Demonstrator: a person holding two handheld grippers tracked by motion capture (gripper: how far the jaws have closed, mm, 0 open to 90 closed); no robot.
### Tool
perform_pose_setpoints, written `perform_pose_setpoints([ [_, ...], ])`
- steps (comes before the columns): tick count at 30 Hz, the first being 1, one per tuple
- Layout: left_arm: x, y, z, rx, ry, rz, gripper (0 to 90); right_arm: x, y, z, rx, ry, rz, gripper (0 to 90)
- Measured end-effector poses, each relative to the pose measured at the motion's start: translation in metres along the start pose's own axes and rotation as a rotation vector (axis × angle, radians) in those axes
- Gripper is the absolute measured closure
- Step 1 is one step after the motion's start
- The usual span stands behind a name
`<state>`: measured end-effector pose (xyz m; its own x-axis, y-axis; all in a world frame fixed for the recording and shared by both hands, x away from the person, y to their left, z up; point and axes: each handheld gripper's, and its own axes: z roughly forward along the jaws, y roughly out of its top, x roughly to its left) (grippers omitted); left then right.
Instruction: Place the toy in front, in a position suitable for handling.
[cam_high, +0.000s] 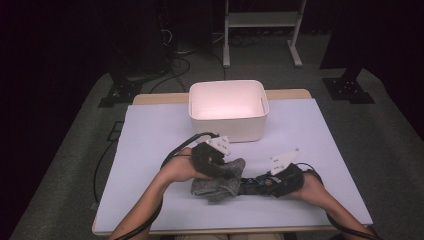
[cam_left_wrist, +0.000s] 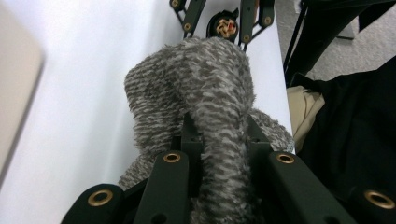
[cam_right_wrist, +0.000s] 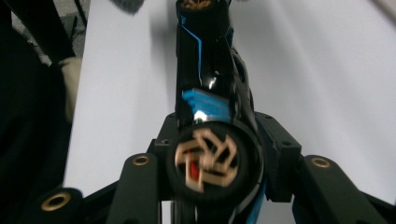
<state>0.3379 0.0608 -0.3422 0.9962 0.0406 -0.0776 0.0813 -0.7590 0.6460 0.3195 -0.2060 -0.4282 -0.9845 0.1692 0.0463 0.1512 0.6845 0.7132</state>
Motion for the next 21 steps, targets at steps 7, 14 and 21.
perform_pose_setpoints([
  [7, -0.001, -0.026, -0.019, 0.010, 0.036, -0.045, 76.3, -0.010, 0.048, 0.039, -0.054, 0.049, -0.050, 56.8],
  [14, 0.002, -0.032, -0.010, -0.002, 0.030, -0.062, 76.2, -0.012, 0.058, 0.042, -0.069, 0.058, -0.066, 56.7],
  [21, 0.004, -0.010, 0.018, 0.036, 0.007, -0.019, 76.2, -0.010, 0.034, 0.042, -0.026, 0.043, -0.028, 56.7],
])
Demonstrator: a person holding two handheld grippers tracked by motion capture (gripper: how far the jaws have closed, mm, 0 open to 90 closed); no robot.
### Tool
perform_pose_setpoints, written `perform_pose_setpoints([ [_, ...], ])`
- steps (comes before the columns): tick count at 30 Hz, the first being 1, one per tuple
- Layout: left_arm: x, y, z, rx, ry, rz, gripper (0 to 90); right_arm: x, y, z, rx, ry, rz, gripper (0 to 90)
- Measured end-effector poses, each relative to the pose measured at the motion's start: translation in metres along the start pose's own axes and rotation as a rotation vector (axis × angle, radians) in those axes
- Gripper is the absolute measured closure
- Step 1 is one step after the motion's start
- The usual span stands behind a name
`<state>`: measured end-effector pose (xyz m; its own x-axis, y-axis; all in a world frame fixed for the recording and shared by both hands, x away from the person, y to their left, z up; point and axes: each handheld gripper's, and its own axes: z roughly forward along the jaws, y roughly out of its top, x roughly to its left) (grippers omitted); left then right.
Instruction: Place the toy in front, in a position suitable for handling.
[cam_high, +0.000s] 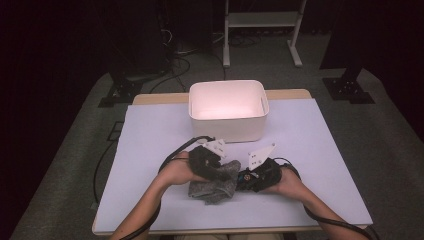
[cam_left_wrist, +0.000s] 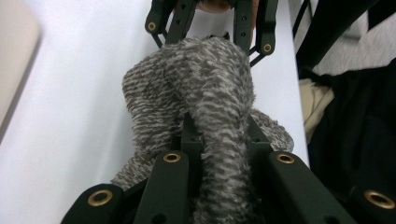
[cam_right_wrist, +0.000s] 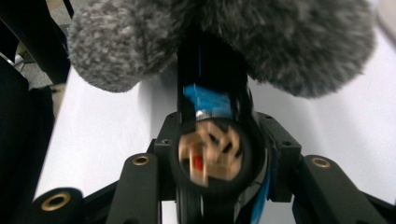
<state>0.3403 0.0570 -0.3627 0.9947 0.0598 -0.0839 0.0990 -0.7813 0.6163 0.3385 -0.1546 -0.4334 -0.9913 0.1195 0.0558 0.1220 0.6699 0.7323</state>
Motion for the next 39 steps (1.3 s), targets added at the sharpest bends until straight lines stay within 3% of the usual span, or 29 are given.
perform_pose_setpoints([
  [2, 0.000, 0.006, 0.009, 0.034, 0.003, 0.015, 76.2, 0.000, -0.008, 0.002, 0.010, -0.001, 0.008, 56.8],
  [7, 0.001, 0.010, 0.014, 0.049, 0.000, 0.022, 76.2, 0.000, -0.016, 0.000, -0.022, 0.000, 0.046, 55.2],
  [9, 0.002, 0.011, 0.014, 0.053, 0.000, 0.026, 76.3, 0.001, -0.019, -0.008, -0.033, -0.010, 0.056, 47.0],
  [11, 0.002, 0.013, 0.016, 0.052, -0.002, 0.032, 76.3, 0.003, -0.024, -0.016, -0.026, -0.032, 0.048, 50.8],
  [14, 0.001, 0.020, 0.021, 0.046, -0.009, 0.042, 76.3, 0.006, -0.030, -0.024, -0.025, -0.028, 0.052, 65.1],
  [19, -0.002, 0.041, 0.035, 0.051, -0.023, 0.085, 76.3, 0.009, -0.028, -0.021, -0.026, -0.057, 0.029, 64.9],
  [22, -0.002, 0.051, 0.042, 0.034, -0.039, 0.098, 76.3, 0.009, -0.029, -0.020, -0.039, -0.051, 0.044, 64.9],
  [25, -0.001, 0.055, 0.051, 0.054, -0.045, 0.105, 76.3, 0.008, -0.032, -0.020, -0.057, -0.048, 0.057, 65.0],
  [29, -0.001, 0.052, 0.051, 0.061, -0.033, 0.103, 76.4, 0.006, -0.034, -0.020, -0.063, -0.044, 0.068, 65.4],
  [34, -0.004, 0.040, 0.038, 0.087, 0.000, 0.109, 76.4, 0.007, -0.034, -0.021, -0.054, -0.047, 0.058, 65.7],
  [39, -0.002, 0.014, 0.016, 0.087, 0.034, 0.057, 76.3, 0.006, -0.033, -0.022, -0.048, -0.046, 0.061, 65.8],
])
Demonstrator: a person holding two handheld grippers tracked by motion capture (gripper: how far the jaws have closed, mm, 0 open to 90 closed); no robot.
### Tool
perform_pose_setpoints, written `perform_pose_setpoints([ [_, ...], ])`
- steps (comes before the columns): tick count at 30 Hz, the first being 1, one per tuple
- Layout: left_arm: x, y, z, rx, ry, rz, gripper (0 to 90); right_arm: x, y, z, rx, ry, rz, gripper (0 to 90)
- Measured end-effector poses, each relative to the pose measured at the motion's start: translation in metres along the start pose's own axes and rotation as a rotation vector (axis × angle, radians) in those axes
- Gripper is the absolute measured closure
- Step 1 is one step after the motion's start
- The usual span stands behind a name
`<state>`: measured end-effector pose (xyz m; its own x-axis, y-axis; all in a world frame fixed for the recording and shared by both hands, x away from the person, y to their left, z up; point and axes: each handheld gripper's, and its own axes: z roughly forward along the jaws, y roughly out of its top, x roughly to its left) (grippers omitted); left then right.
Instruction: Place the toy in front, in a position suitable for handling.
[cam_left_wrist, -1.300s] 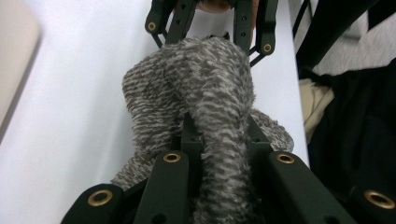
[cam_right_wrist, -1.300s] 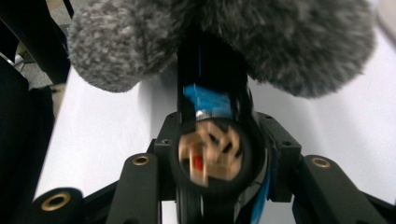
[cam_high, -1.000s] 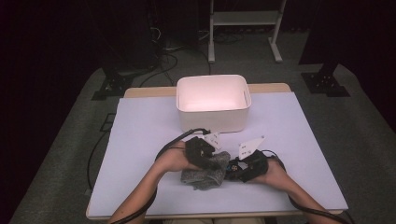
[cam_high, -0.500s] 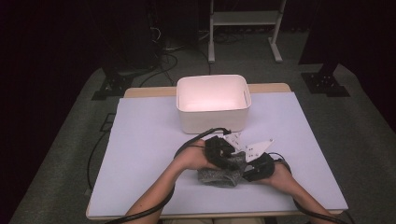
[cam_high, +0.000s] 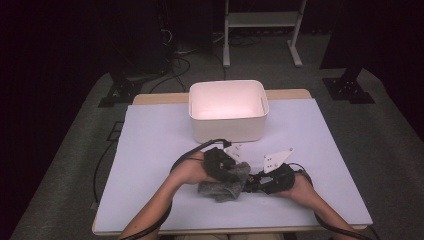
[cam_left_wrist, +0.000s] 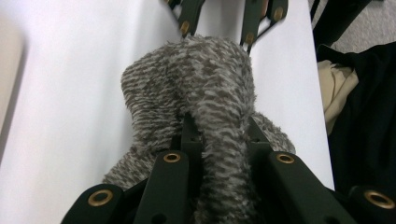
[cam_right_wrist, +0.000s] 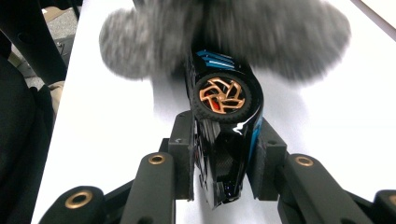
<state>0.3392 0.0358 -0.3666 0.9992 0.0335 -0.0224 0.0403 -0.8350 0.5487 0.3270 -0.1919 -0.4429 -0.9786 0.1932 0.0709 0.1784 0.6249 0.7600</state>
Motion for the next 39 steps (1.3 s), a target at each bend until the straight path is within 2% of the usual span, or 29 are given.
perform_pose_setpoints([
  [5, 0.002, -0.032, -0.021, -0.020, 0.022, -0.061, 75.9, 0.000, 0.001, 0.000, 0.004, -0.003, -0.004, 65.8],
  [8, 0.003, -0.043, -0.028, -0.014, 0.041, -0.081, 75.8, 0.000, 0.001, 0.000, 0.006, 0.001, 0.001, 65.8],
  [12, 0.003, -0.049, -0.034, 0.002, 0.062, -0.098, 75.8, 0.000, 0.001, -0.001, 0.009, 0.003, 0.007, 66.2],
  [16, 0.003, -0.047, -0.034, 0.002, 0.058, -0.092, 75.8, -0.001, -0.002, -0.005, 0.014, 0.003, 0.008, 68.1],
  [22, 0.002, -0.027, -0.024, -0.007, 0.034, -0.053, 75.8, 0.000, -0.003, -0.005, 0.015, -0.002, 0.004, 68.3],
  [27, 0.000, 0.003, -0.006, 0.014, -0.004, -0.002, 75.8, 0.001, -0.003, -0.005, 0.010, -0.003, 0.007, 68.0],
  [31, -0.003, 0.029, 0.013, 0.034, -0.036, 0.060, 75.8, 0.002, -0.002, -0.004, 0.002, -0.003, 0.003, 67.3],
  [33, -0.004, 0.037, 0.019, 0.039, -0.037, 0.079, 75.6, 0.003, -0.001, -0.003, 0.000, -0.003, 0.003, 66.9],
  [36, -0.005, 0.047, 0.026, 0.044, -0.041, 0.096, 75.4, 0.002, -0.001, -0.003, -0.007, -0.002, 0.012, 66.7],
  [39, -0.004, 0.051, 0.029, 0.034, -0.045, 0.093, 75.3, 0.002, -0.002, -0.003, -0.016, 0.003, 0.022, 66.7],
])
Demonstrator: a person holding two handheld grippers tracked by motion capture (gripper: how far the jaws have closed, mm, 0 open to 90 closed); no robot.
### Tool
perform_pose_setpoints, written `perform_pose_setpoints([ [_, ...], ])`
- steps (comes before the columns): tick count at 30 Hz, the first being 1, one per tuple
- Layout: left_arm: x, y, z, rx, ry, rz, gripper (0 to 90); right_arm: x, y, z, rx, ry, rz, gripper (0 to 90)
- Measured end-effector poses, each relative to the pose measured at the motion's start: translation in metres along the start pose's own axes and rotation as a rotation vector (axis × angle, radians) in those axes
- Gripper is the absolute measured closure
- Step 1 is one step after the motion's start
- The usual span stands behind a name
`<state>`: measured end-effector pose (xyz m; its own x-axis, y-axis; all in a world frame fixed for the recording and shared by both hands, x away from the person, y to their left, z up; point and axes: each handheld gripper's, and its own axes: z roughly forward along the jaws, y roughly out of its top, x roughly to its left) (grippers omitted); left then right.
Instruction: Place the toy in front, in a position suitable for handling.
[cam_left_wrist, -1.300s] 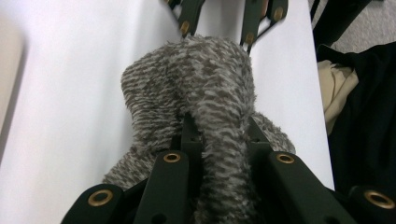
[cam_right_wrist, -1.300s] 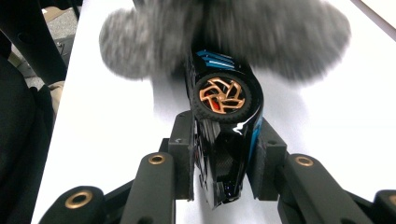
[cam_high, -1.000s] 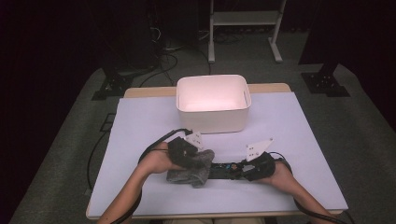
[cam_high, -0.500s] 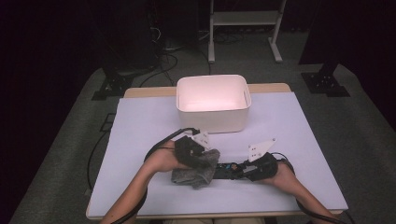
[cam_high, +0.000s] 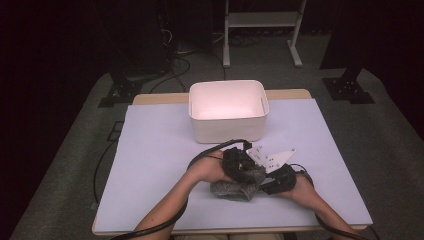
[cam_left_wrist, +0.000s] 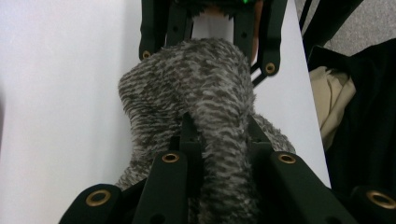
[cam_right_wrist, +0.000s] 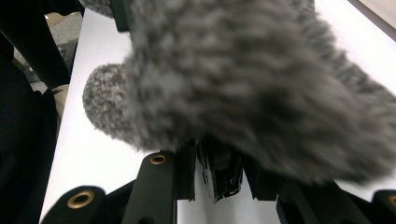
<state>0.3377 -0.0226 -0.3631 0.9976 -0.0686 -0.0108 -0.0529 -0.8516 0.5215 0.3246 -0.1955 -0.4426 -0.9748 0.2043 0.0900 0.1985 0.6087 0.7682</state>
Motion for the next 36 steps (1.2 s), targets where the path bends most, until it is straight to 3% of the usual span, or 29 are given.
perform_pose_setpoints([
  [6, 0.004, -0.001, 0.004, -0.021, -0.019, -0.016, 75.3, -0.001, -0.001, 0.000, -0.004, 0.003, 0.011, 66.8],
  [11, 0.003, -0.008, -0.003, -0.023, -0.006, -0.018, 75.3, 0.000, 0.000, 0.000, 0.002, -0.003, 0.001, 67.1],
  [13, 0.003, -0.016, -0.008, -0.022, 0.002, -0.018, 75.3, 0.000, 0.000, 0.000, 0.009, -0.007, -0.006, 67.4],
  [24, -0.002, -0.075, -0.042, -0.048, 0.056, -0.128, 75.1, 0.000, 0.000, -0.001, 0.018, -0.015, -0.010, 67.7],
  [36, -0.006, -0.120, -0.077, -0.065, 0.126, -0.223, 75.0, 0.000, 0.000, 0.000, 0.016, -0.016, -0.010, 67.7],
])
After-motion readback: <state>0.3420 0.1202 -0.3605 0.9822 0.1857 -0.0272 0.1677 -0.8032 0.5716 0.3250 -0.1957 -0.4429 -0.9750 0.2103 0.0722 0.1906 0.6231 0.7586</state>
